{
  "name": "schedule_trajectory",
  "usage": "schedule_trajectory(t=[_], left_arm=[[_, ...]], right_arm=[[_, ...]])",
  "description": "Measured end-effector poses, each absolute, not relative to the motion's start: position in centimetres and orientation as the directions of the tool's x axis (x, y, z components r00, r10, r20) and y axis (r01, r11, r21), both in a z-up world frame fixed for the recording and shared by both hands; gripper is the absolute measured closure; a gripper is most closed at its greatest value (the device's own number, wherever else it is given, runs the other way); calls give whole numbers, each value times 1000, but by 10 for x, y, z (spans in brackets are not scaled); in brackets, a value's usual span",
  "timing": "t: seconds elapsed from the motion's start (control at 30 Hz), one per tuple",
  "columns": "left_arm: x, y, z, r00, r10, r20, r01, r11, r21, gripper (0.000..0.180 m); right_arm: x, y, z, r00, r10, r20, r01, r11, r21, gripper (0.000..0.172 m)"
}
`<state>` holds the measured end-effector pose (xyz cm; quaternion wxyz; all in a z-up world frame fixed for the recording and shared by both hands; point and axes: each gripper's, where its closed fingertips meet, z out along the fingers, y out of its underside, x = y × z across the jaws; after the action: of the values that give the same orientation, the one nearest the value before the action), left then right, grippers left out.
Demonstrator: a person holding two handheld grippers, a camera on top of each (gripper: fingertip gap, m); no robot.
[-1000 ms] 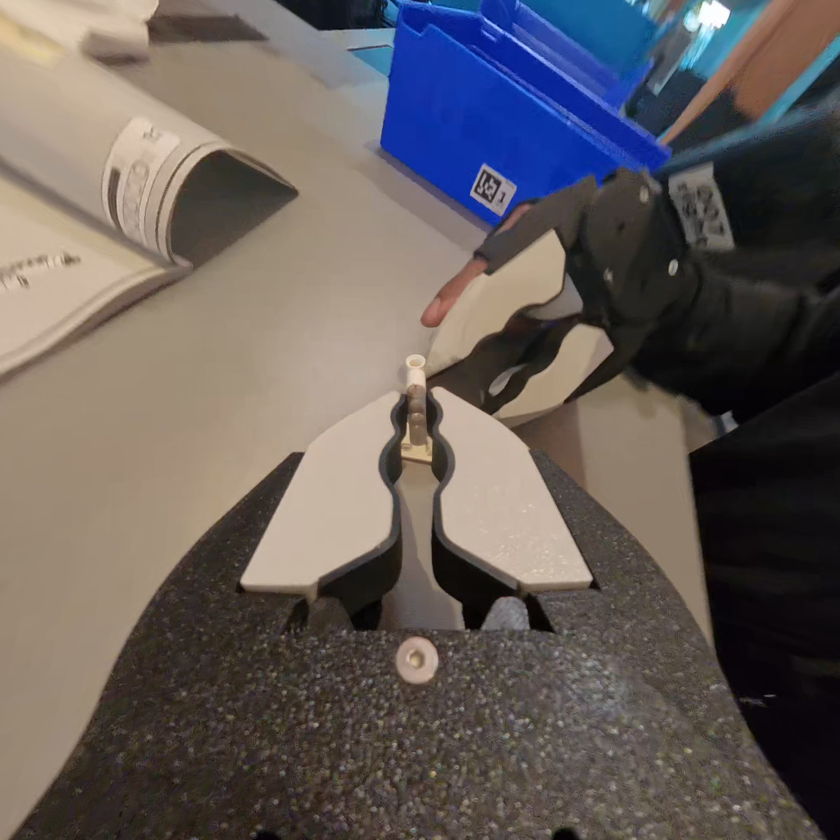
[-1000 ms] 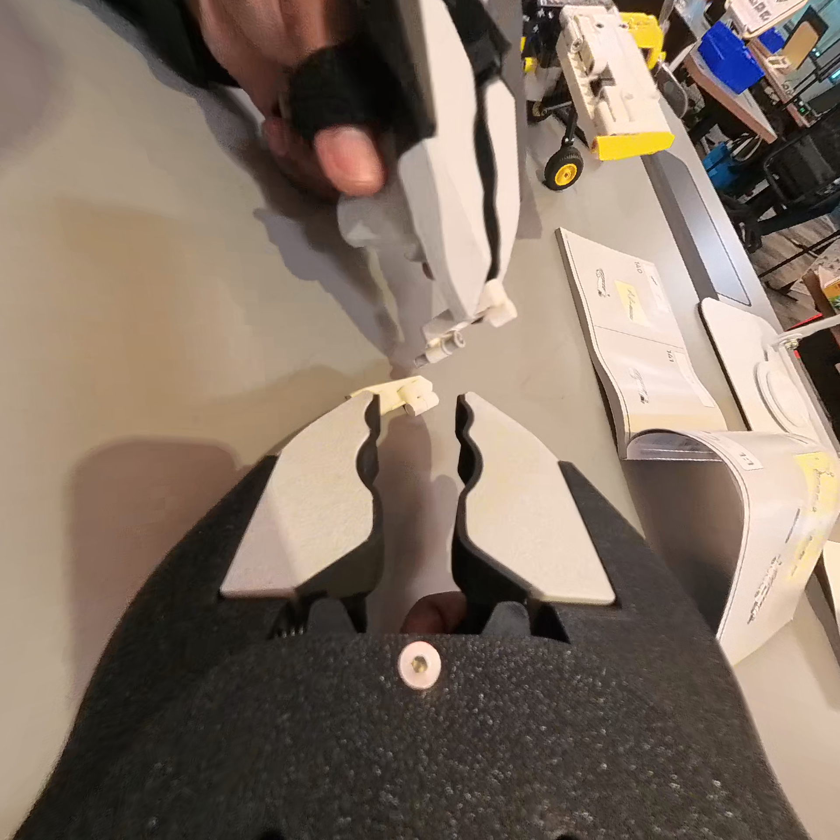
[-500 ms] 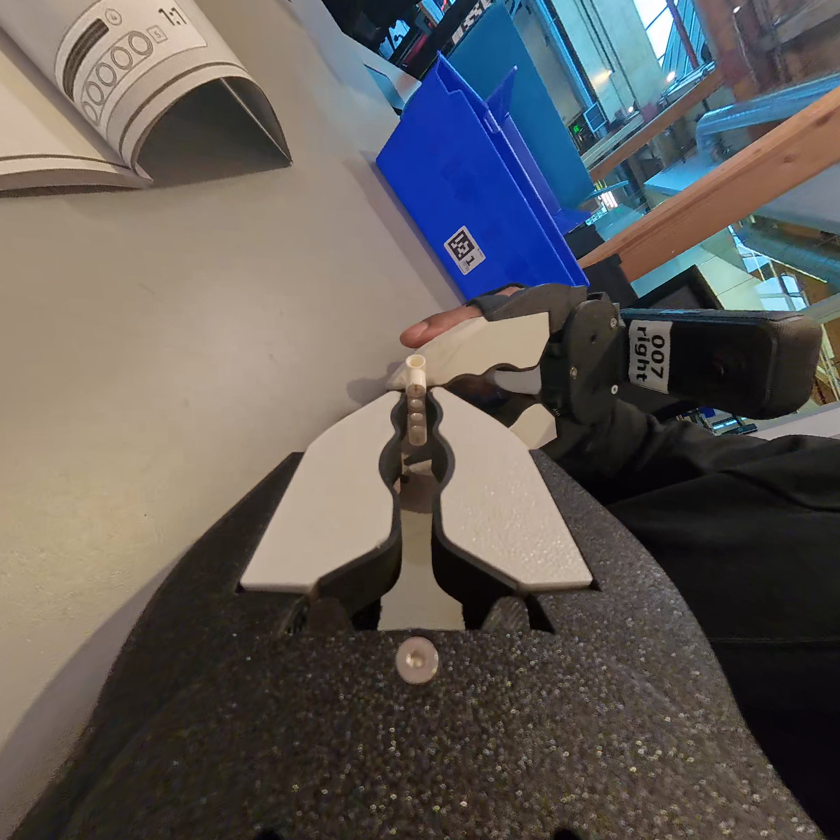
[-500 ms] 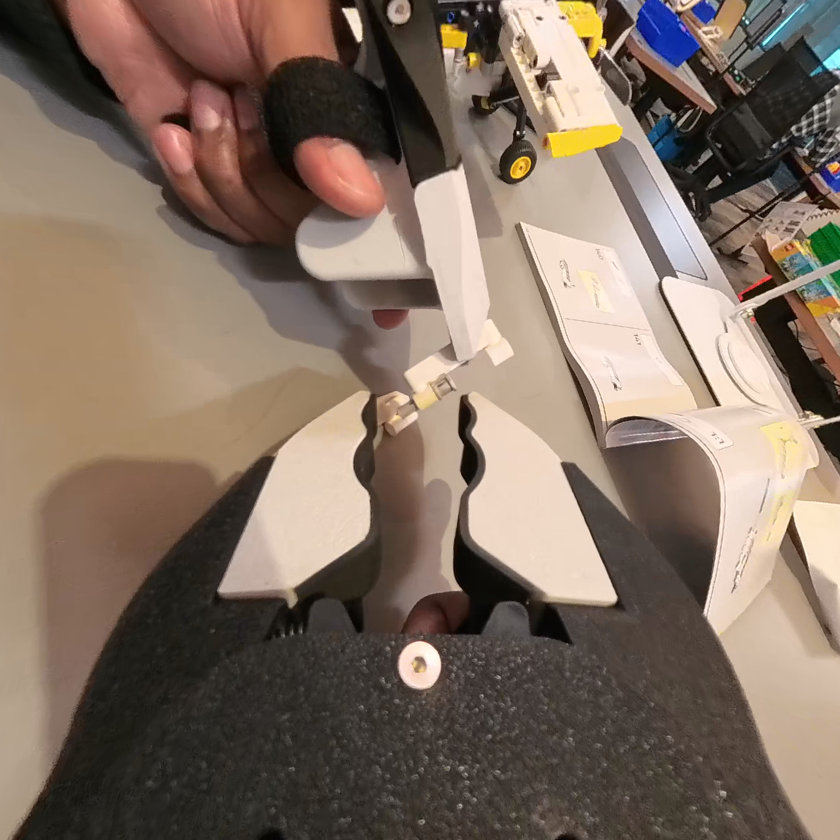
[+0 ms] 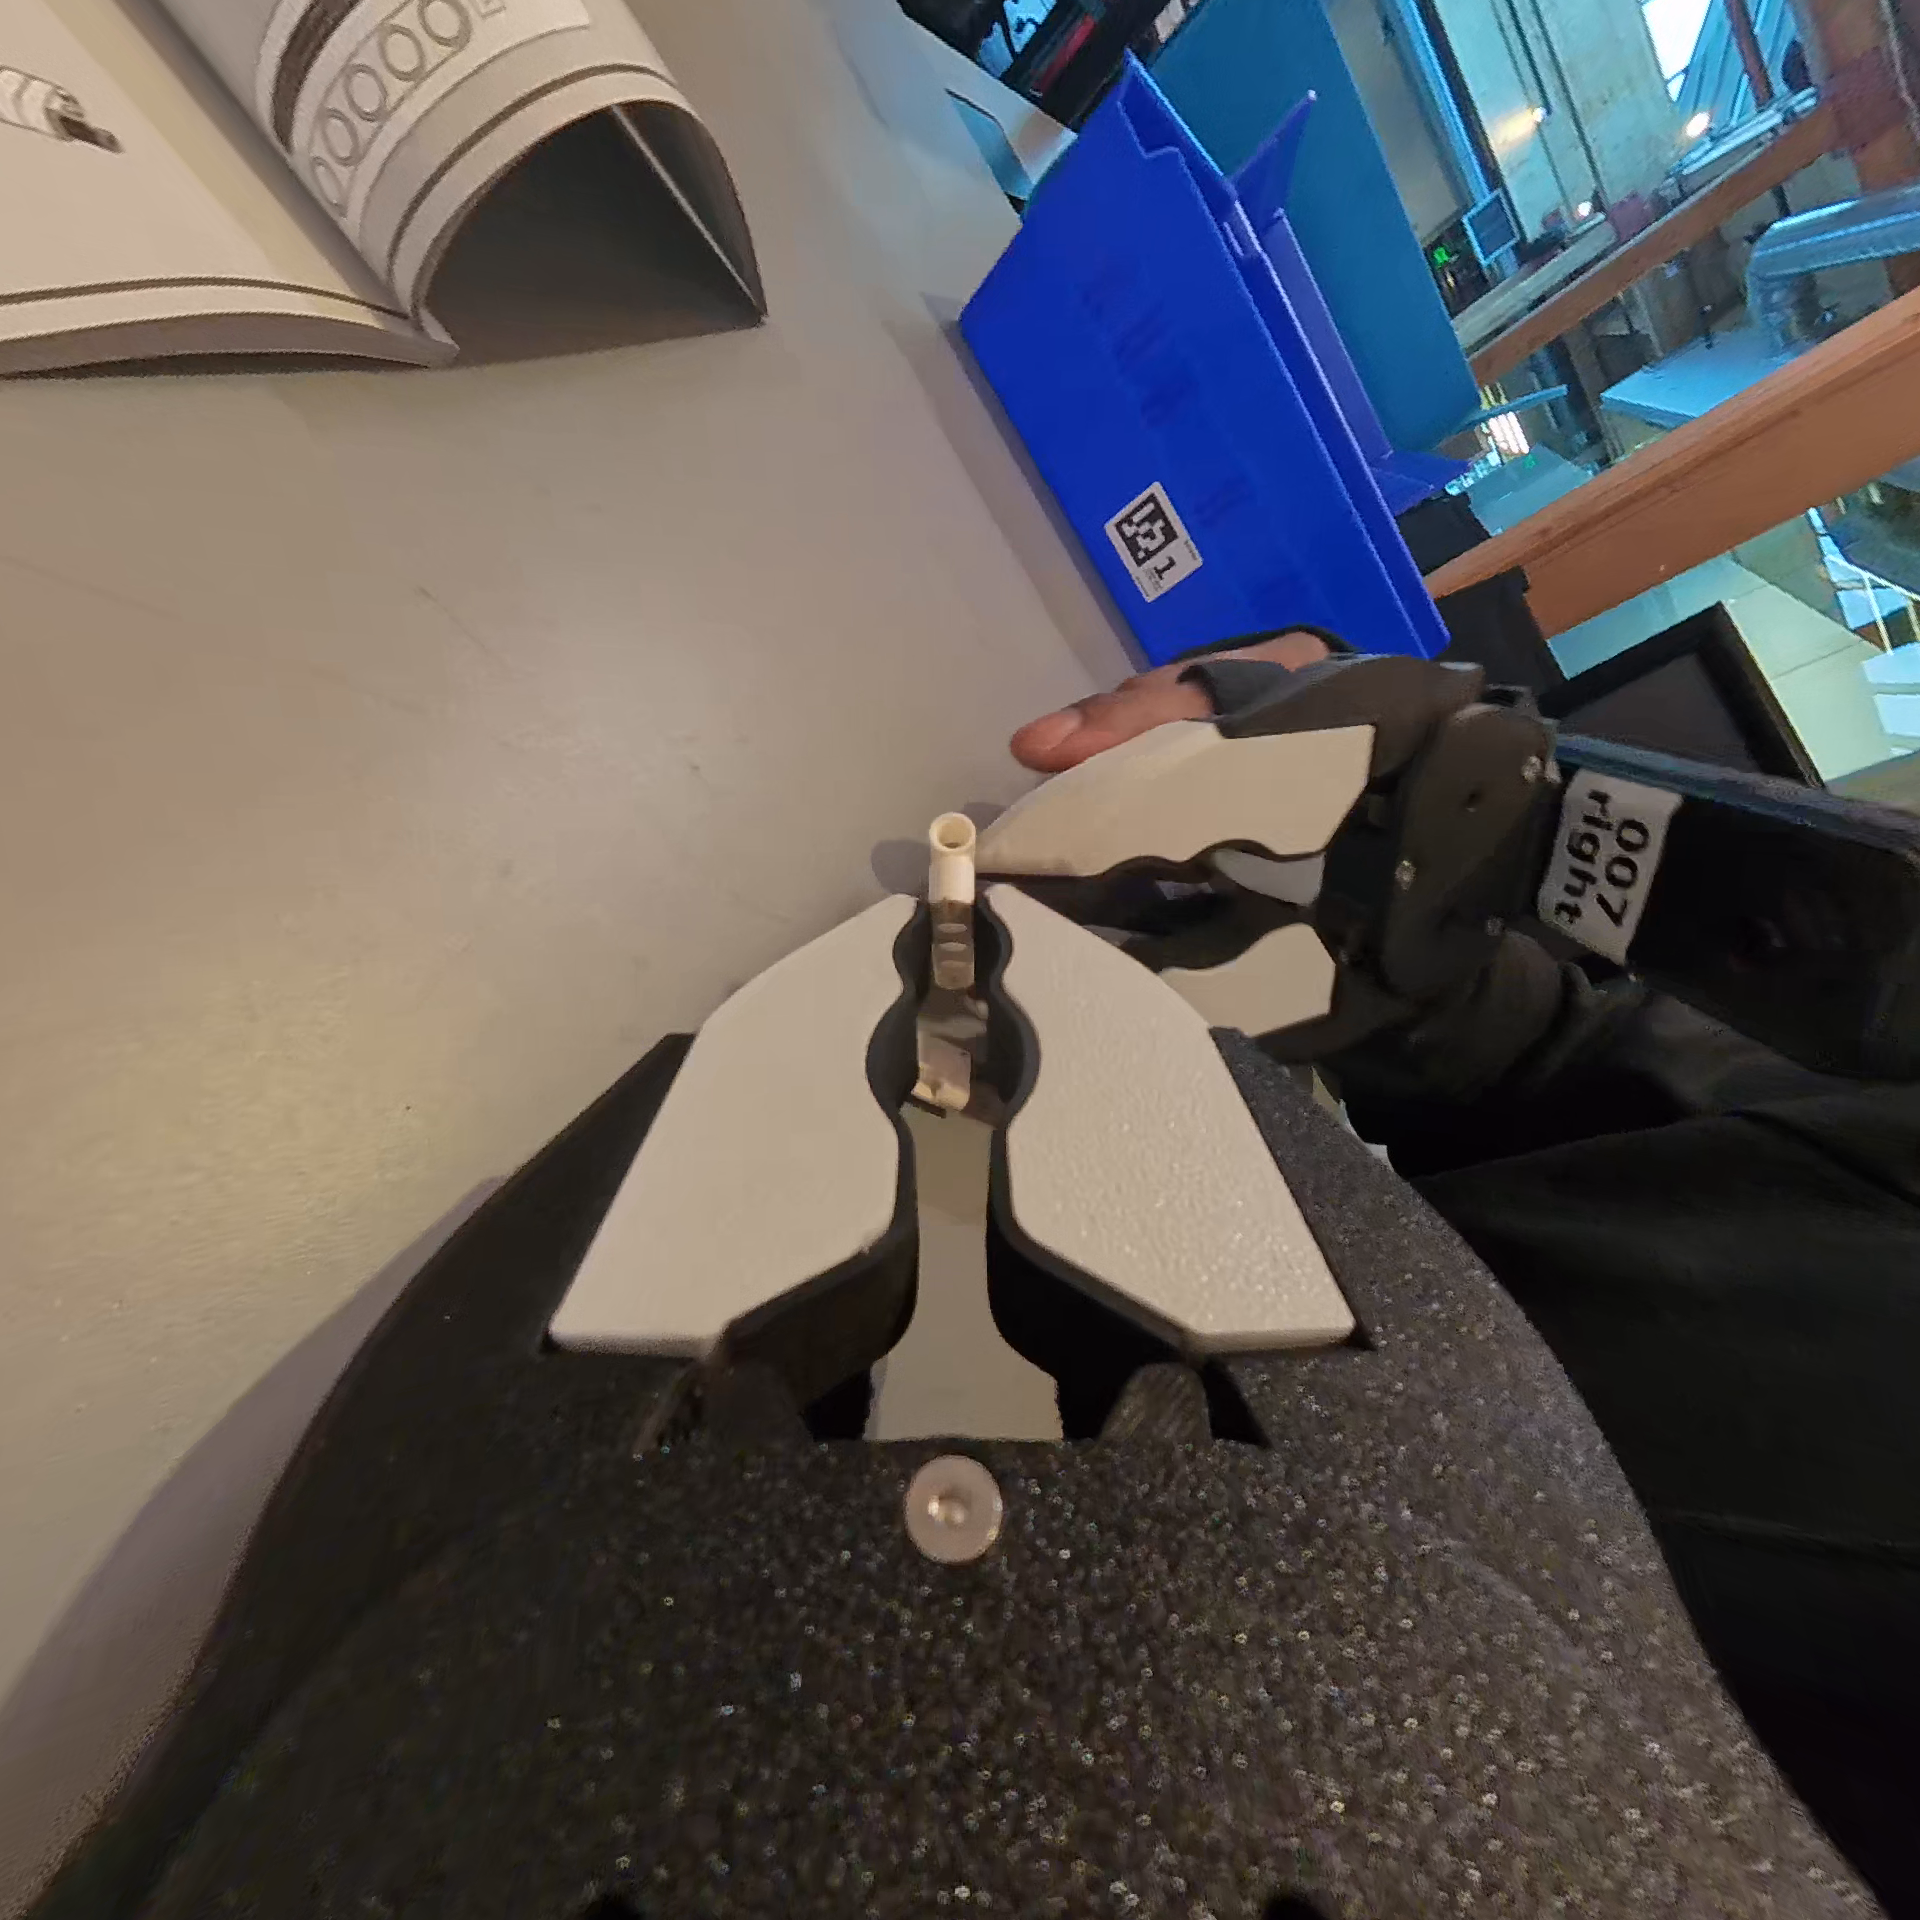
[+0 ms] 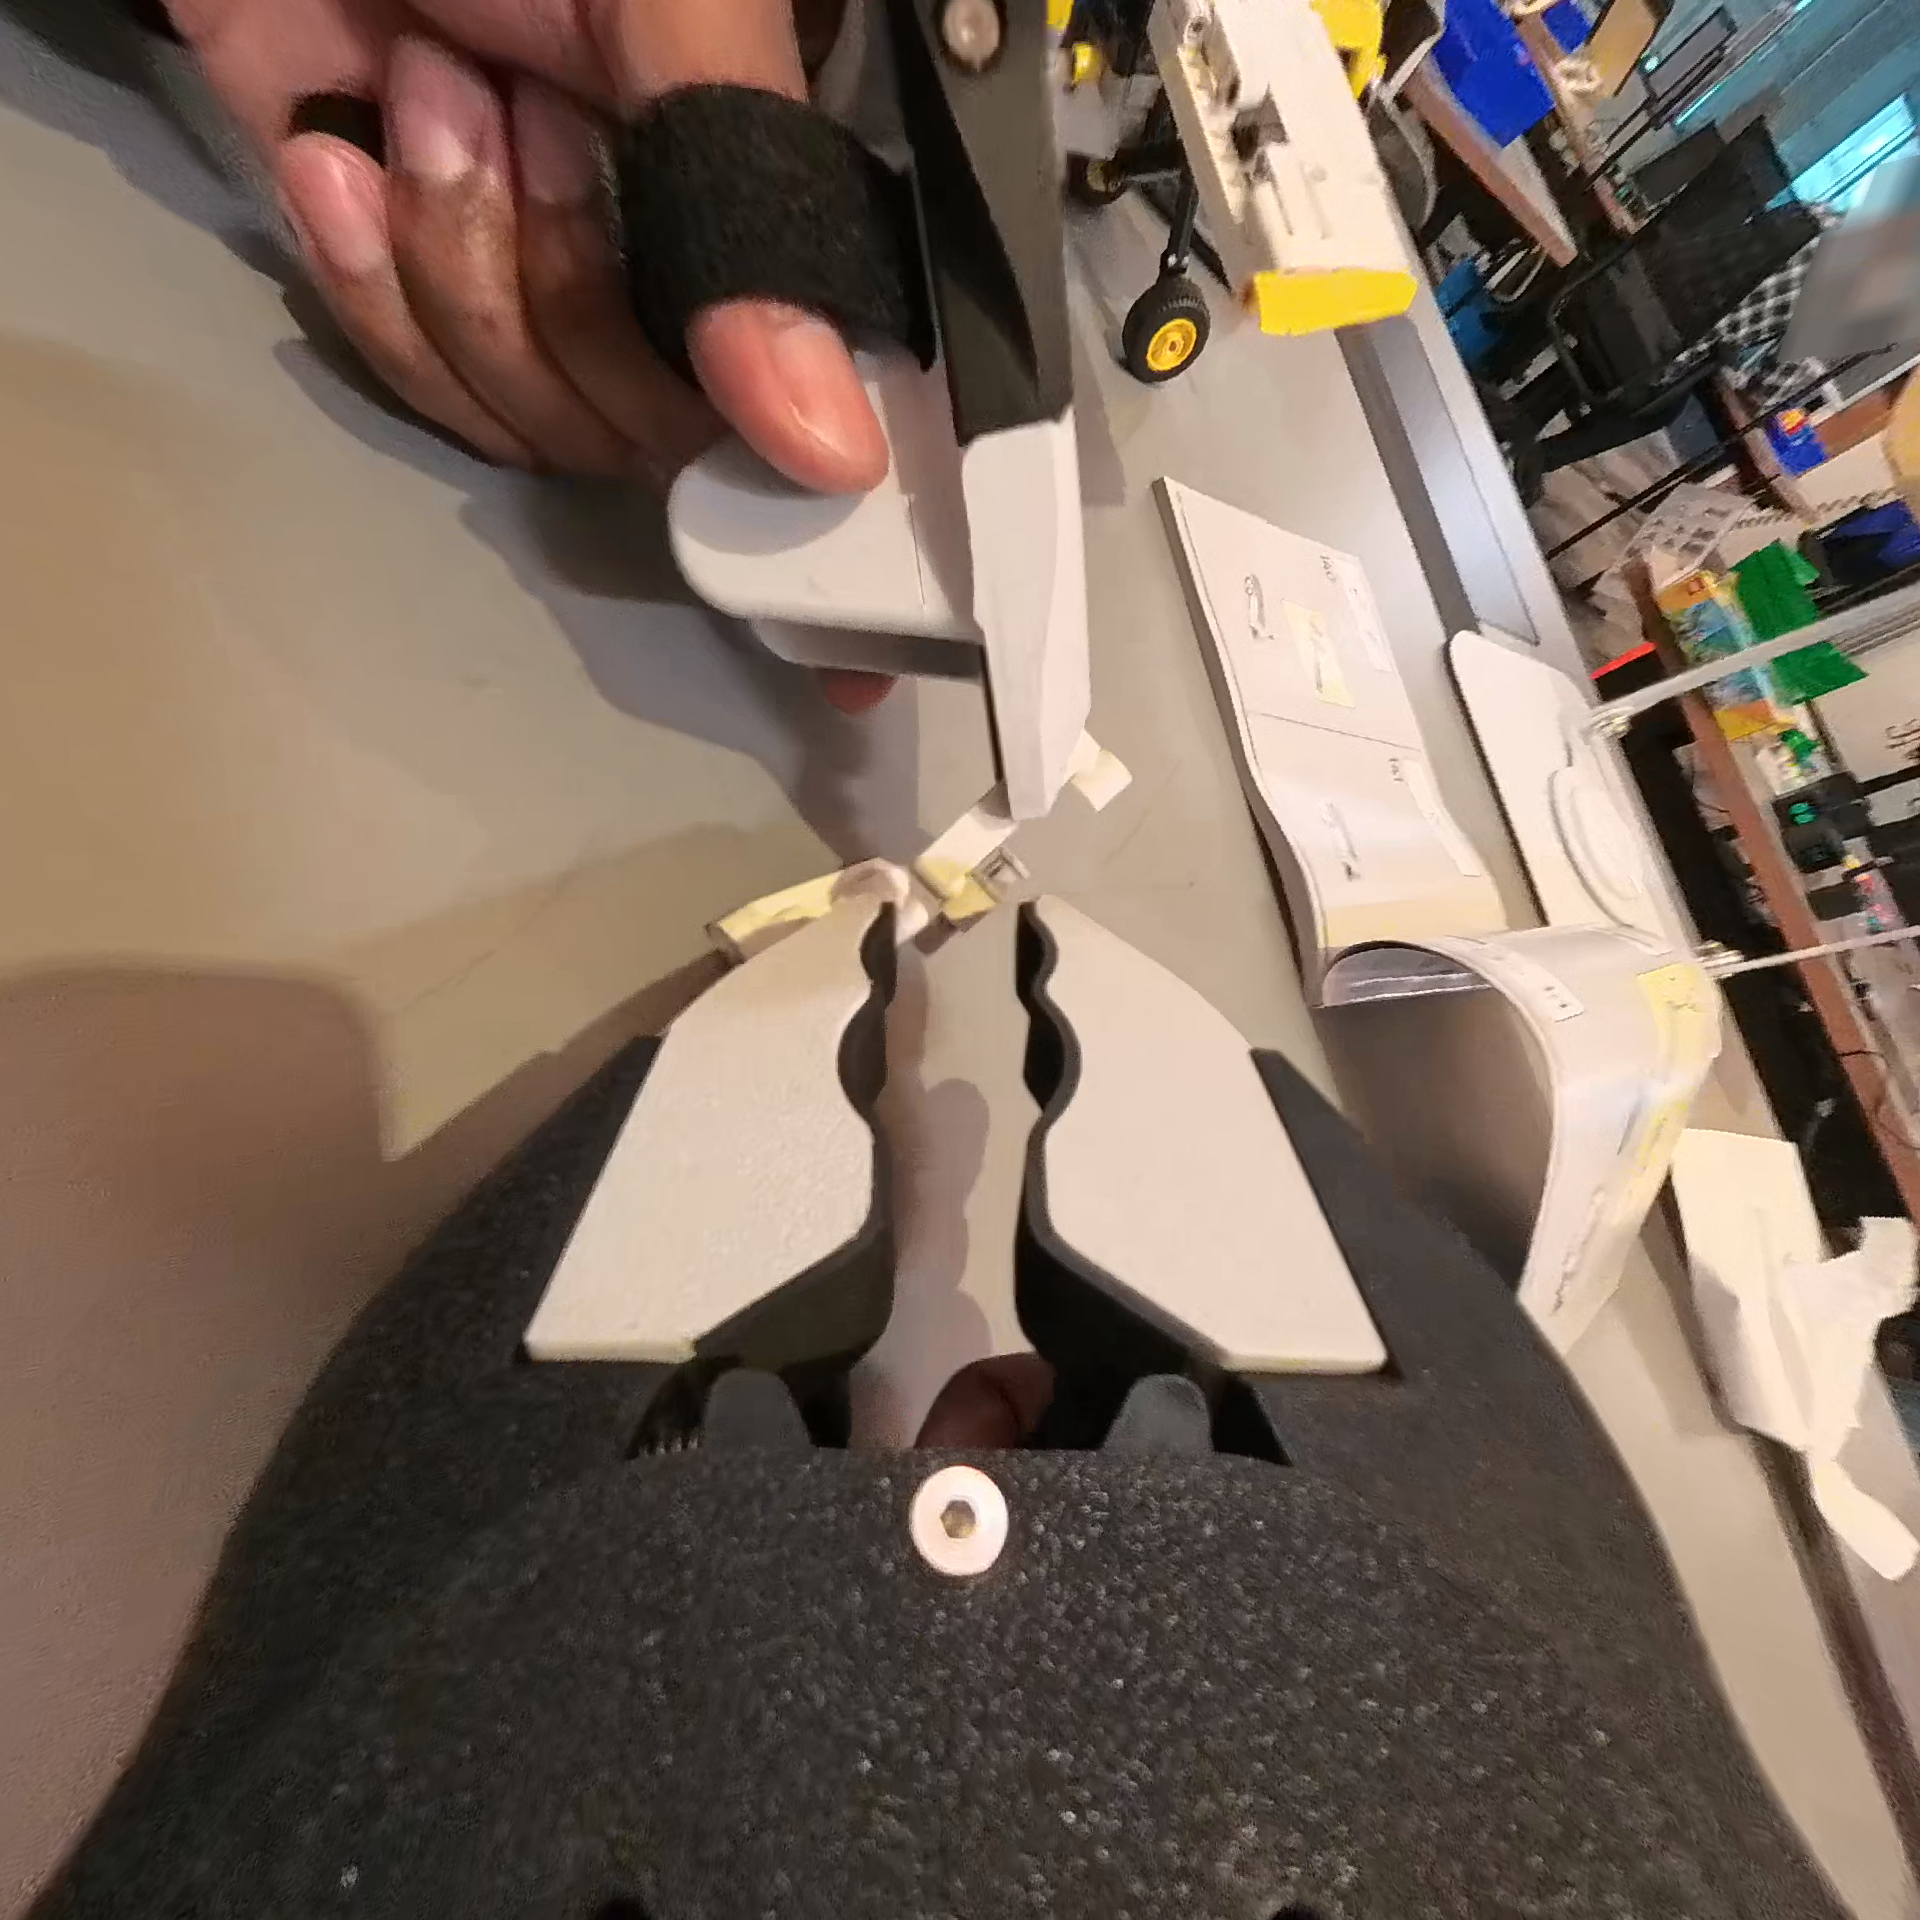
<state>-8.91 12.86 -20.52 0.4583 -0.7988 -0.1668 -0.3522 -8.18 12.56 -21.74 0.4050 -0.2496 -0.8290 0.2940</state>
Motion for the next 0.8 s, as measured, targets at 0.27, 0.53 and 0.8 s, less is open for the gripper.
schedule_trajectory(t=[0.27, 0.53, 0.8], left_arm=[[-87, 132, -201, 571, -24, 821, 712, -485, -508, 173], [-83, 131, -201, 552, -44, 833, 706, -507, -495, 168], [-90, 125, -203, 692, -92, 716, 571, -539, -620, 153]], right_arm=[[-89, 122, -212, -417, 529, 739, 104, 836, -539, 140], [-89, 128, -218, -448, 575, 685, 158, 805, -572, 151], [-65, 122, -227, -610, 792, 38, 469, 398, -789, 151]])
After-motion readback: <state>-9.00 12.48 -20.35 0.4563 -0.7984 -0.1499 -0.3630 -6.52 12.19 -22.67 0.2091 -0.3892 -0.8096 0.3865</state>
